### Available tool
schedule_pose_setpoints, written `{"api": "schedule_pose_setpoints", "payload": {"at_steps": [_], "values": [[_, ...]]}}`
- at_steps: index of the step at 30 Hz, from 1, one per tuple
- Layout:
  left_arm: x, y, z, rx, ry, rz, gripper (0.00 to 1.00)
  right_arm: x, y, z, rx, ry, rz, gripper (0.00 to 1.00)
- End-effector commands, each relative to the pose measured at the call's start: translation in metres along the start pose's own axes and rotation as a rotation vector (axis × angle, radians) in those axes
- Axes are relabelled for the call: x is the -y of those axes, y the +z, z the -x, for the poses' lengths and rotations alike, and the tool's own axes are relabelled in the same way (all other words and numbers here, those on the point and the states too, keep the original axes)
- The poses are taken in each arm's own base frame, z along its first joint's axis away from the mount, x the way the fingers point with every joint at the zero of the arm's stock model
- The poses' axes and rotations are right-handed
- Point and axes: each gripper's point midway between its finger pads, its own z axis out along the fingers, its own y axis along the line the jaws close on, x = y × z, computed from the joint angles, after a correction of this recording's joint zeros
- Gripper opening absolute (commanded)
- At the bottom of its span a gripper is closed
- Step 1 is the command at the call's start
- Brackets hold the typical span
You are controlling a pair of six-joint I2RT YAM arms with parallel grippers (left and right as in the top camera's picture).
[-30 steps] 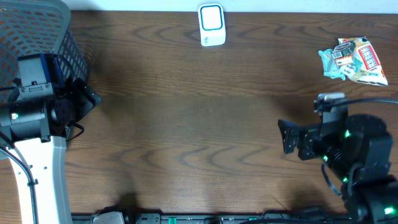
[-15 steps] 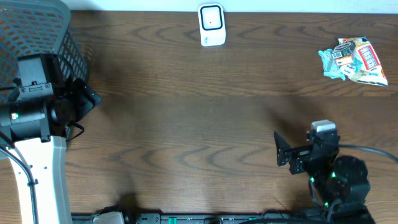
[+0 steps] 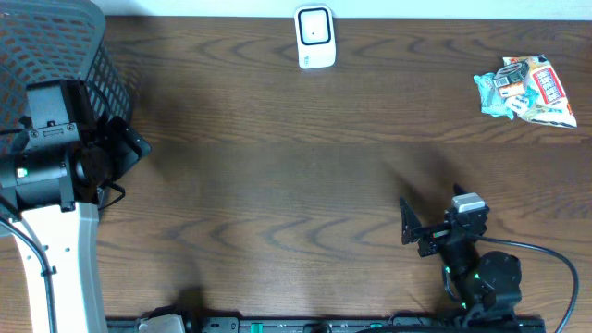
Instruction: Scan the item barcode
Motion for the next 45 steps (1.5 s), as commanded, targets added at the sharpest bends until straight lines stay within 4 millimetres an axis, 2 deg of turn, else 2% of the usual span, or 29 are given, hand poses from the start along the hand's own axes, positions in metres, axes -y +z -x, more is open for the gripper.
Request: {"api": "schedule_pose_setpoints", "payload": {"at_steps": [1, 12, 23, 34, 45], "values": [[-0.001, 0.0, 0.001, 0.003, -0.012, 0.004, 0.98, -0.001, 0.003, -0.008, 0.029, -0.013, 0.017, 0.99], [-0.001, 0.0, 0.001, 0.003, -0.012, 0.004, 0.97, 0.003, 0.004, -0.006, 0.129, -0.029, 0.006, 0.99], [-0.001, 0.0, 0.001, 0.003, -0.012, 0.004, 0.97, 0.017, 0.003, -0.008, 0.121, -0.031, -0.053, 0.99], [-0.001, 0.0, 0.001, 0.003, -0.012, 0.004, 0.98, 0.019, 0.003, -0.008, 0.121, -0.026, -0.059, 0.99], [-0.001, 0.0, 0.001, 0.003, -0.012, 0.004, 0.98, 0.044, 0.0, -0.01, 0.115, -0.043, -0.184, 0.99]]}}
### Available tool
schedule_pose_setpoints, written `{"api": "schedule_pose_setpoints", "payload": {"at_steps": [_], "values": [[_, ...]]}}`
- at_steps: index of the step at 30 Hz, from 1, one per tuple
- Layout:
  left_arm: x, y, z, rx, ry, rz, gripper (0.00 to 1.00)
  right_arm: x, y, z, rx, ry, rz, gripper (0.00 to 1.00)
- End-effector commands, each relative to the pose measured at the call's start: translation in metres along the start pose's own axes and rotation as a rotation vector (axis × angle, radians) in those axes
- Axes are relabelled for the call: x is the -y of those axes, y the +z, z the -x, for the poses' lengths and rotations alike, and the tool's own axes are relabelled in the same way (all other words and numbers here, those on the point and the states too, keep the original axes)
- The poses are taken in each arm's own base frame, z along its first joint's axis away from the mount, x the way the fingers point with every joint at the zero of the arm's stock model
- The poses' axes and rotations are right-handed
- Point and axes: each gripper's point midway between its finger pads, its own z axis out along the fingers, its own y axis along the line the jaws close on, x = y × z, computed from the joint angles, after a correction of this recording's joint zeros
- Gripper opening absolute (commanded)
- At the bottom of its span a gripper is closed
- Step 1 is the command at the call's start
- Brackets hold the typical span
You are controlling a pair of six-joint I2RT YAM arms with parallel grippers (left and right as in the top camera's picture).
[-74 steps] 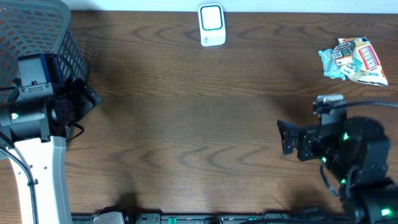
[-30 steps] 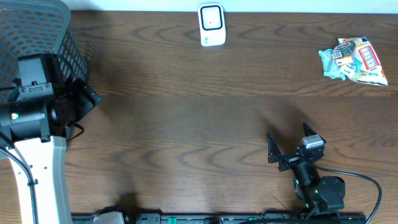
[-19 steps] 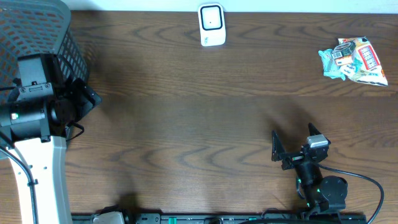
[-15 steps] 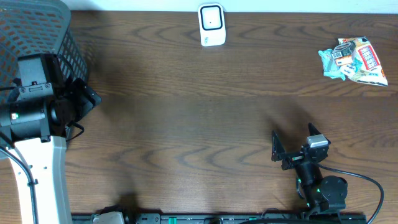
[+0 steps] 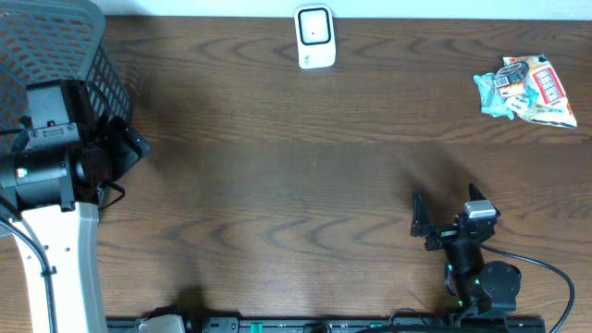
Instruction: Scan the item barcode
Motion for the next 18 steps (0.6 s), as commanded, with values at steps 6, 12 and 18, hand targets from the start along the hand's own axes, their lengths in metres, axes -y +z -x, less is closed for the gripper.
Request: {"api": "schedule_pose_setpoints", "payload": {"at_steps": [6, 12, 18], "values": [[-0.0012, -0.0005, 0.0011, 0.003, -0.012, 0.003, 0.98, 0.016, -0.001, -0.0031, -0.009, -0.047, -0.095, 0.99], [-0.0012, -0.0005, 0.0011, 0.003, -0.012, 0.003, 0.98, 0.0163, -0.001, -0.0036, -0.013, -0.086, -0.101, 0.99], [-0.0012, -0.0005, 0.0011, 0.003, -0.012, 0.003, 0.98, 0.0161, -0.001, -0.0036, -0.013, -0.081, -0.101, 0.99]]}}
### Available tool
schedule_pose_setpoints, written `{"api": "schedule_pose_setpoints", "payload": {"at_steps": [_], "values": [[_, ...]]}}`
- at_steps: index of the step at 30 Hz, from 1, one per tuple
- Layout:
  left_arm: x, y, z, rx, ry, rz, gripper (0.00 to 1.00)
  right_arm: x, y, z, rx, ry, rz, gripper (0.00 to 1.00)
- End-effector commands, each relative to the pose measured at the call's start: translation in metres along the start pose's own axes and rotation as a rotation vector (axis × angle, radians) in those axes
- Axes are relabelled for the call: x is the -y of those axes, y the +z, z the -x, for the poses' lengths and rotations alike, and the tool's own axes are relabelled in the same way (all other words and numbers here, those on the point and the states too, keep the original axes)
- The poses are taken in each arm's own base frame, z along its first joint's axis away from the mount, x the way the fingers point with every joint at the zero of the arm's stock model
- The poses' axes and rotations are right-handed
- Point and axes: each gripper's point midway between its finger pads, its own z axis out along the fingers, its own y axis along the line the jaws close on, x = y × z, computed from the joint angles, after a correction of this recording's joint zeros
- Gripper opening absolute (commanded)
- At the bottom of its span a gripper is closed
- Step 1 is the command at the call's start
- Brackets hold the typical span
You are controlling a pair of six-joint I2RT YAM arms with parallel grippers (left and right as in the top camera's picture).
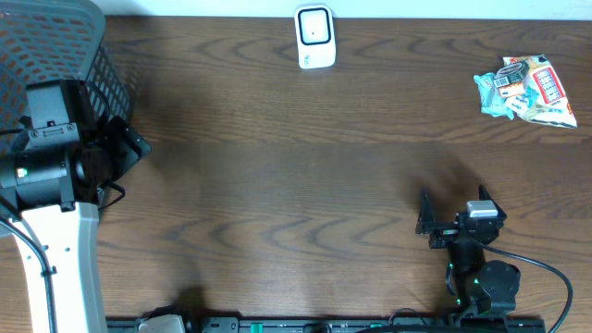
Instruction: Scan the item barcode
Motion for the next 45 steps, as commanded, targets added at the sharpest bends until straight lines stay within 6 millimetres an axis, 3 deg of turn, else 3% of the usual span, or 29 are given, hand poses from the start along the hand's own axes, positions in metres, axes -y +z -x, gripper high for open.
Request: {"api": "schedule_pose_setpoints", "payload": {"at_steps": [1, 45], "values": [[-0.0012, -0.0005, 0.001, 0.003, -0.012, 0.004, 0.98, 0.0021, -0.0003, -0.0011, 0.0, -0.018, -0.015, 0.99], [-0.0013, -0.0005, 0.0009, 0.003, -0.012, 0.004, 0.98, 0.0014, -0.0002, -0.0012, 0.0, 0.04, -0.015, 0.99]]}}
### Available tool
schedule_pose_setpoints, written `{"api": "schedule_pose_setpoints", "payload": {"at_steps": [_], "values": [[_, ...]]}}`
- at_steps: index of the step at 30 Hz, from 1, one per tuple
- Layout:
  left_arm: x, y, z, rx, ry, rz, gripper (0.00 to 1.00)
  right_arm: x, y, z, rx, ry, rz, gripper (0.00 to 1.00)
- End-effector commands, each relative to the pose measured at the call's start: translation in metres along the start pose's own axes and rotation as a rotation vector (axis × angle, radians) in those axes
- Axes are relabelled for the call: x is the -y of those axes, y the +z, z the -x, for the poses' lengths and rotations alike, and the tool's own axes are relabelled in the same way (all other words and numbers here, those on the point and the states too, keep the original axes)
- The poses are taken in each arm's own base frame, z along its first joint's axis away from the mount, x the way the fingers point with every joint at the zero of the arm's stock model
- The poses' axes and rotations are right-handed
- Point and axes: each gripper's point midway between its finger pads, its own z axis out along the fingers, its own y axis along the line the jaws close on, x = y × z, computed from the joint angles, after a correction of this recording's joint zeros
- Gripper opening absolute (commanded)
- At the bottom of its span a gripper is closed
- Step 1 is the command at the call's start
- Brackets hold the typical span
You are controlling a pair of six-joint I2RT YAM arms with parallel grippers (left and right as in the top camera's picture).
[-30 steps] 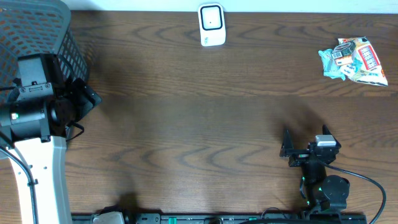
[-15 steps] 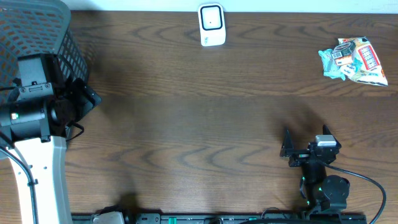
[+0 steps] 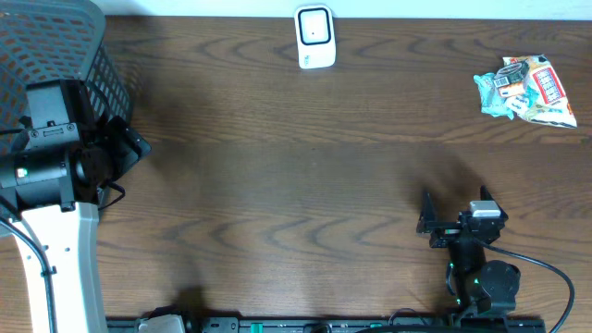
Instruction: Scan the item barcode
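Note:
The item, a crumpled snack packet (image 3: 525,90) with a barcode label facing up, lies at the far right of the table. A white barcode scanner (image 3: 314,37) stands at the back edge, in the middle. My right gripper (image 3: 425,213) hovers low near the front right, well short of the packet, with its fingers apart and nothing between them. At the left edge, beside the basket, my left gripper (image 3: 129,145) is dark against the arm, so its jaws cannot be made out.
A grey mesh basket (image 3: 65,37) fills the back left corner. The left arm's white base (image 3: 60,259) takes up the front left. A black cable (image 3: 546,273) loops by the right arm's base.
My right gripper first stood near the front right, angled toward the back left. It then sat a little further right, and then slightly further right again, where it has stayed. The left arm, the packet and the scanner have not moved.

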Motion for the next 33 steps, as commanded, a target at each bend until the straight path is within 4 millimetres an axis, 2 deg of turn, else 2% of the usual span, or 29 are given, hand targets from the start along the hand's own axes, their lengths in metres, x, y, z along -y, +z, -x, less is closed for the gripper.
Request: {"api": "schedule_pose_setpoints", "payload": {"at_steps": [1, 33], "values": [[-0.0012, -0.0005, 0.001, 0.003, -0.012, 0.004, 0.98, -0.0017, -0.0002, -0.001, 0.0, 0.011, 0.003, 0.99], [-0.0012, -0.0005, 0.001, 0.003, -0.012, 0.004, 0.97, -0.0016, -0.0002, 0.0, 0.005, 0.001, 0.003, 0.99]]}}
